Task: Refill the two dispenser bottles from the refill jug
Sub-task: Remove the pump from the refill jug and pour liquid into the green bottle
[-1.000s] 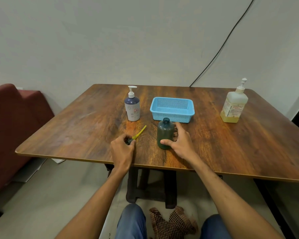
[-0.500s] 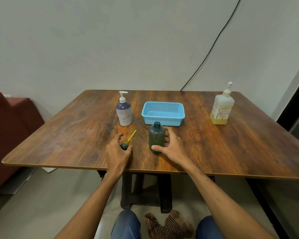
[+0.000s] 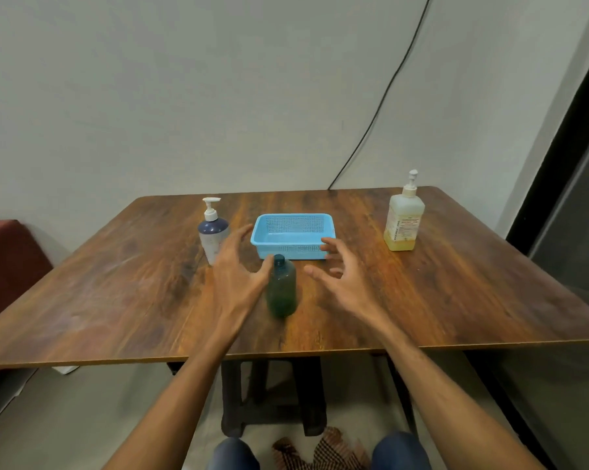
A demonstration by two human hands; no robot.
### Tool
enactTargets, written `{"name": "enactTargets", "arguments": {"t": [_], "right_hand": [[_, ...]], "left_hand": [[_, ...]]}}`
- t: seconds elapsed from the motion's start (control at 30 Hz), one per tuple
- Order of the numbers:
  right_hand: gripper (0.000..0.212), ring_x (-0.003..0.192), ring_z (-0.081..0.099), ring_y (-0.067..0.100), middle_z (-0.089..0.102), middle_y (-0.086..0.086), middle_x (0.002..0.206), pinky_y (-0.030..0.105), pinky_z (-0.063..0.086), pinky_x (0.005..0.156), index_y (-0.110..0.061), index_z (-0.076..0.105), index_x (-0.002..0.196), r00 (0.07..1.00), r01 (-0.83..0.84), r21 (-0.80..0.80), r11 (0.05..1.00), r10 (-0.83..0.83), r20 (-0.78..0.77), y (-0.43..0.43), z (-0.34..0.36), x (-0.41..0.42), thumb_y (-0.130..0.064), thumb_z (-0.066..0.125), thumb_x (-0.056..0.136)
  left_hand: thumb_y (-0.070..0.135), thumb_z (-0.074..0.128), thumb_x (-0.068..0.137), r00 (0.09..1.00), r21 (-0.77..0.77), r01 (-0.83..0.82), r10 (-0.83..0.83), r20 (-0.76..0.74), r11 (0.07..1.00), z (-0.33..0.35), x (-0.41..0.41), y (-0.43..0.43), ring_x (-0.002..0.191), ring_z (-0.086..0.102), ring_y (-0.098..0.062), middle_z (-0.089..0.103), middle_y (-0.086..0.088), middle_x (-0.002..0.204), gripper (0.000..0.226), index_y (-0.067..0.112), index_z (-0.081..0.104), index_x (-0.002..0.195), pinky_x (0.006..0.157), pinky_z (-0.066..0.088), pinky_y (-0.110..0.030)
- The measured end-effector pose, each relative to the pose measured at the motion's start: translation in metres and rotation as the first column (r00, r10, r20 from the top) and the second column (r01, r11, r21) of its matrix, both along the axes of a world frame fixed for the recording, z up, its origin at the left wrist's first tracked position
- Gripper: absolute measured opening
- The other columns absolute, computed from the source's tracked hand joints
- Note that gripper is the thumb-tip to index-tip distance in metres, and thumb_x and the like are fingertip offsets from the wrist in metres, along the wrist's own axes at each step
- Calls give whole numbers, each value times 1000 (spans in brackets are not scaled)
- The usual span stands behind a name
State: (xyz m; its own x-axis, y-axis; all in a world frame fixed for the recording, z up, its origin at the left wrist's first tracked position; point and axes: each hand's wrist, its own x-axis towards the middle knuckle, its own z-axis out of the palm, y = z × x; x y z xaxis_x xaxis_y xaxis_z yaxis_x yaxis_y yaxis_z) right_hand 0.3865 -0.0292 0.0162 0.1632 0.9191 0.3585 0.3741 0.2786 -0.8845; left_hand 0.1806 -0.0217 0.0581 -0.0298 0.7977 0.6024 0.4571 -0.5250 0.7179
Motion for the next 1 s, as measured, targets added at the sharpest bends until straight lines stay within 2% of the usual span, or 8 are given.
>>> {"name": "enactTargets", "arguments": {"t": [0.1,0.27,0.43,0.57,0.7,0.77,0.87,1.0], "right_hand": [[62,119,56,6,57,-3,137,18,53,89,-23,51,138,990,138,90,986,-136,-28,4,22,28,-31,80,84],[50,111,60,10,61,-14,120,41,56,93,-40,55,118,922,387,155,909,-378,-90,26,40,87,-37,83,76],[68,106,57,16,58,-1,123,37,54,89,-24,53,127,842,539,103,836,-537,-47,47,41,145,-30,89,70],[79,113,52,17,49,-6,120,41,51,93,-22,47,128,811,584,47,810,-585,-2,74,29,180,-30,91,63],[99,124,47,19,47,-2,134,42,47,99,-23,39,139,805,593,-11,805,-592,35,101,14,199,-31,93,57],[99,118,52,17,52,-3,129,31,49,92,-22,41,139,821,570,-39,821,-570,19,111,8,203,-27,94,56],[90,102,56,11,57,-5,116,0,41,67,-16,43,138,851,522,-44,852,-524,-31,119,5,202,-15,92,63],[76,89,66,11,65,-5,105,4,47,58,-15,53,129,841,539,-12,843,-538,-47,120,5,200,-10,92,63]], "left_hand": [[27,78,85,993,32,103,-104,47,994,26,41,6,116,55,-5,60,3,133,55,19,55,134,91,46,-5],[32,78,82,956,-23,274,-269,112,962,42,121,34,113,58,-5,62,11,127,53,26,58,130,98,48,-22],[28,81,80,923,-187,384,-367,118,904,31,191,82,113,61,-11,63,3,129,57,20,58,132,98,53,-30],[28,82,79,925,-284,380,-355,137,880,18,240,121,115,60,-15,62,-1,132,59,21,56,132,98,54,-36],[30,84,76,907,-333,420,-397,139,844,6,279,150,122,56,-18,56,-4,140,72,21,50,139,102,51,-40],[36,86,72,891,-356,450,-436,122,819,0,295,162,128,53,-19,51,-4,146,85,22,44,145,105,49,-44],[39,89,67,865,-392,490,-490,107,779,-5,311,176,132,49,-20,47,-2,150,98,24,37,149,106,48,-46],[28,88,70,834,-359,538,-543,98,762,-7,317,182,115,60,-15,61,4,128,79,20,51,139,97,54,-45]]}}
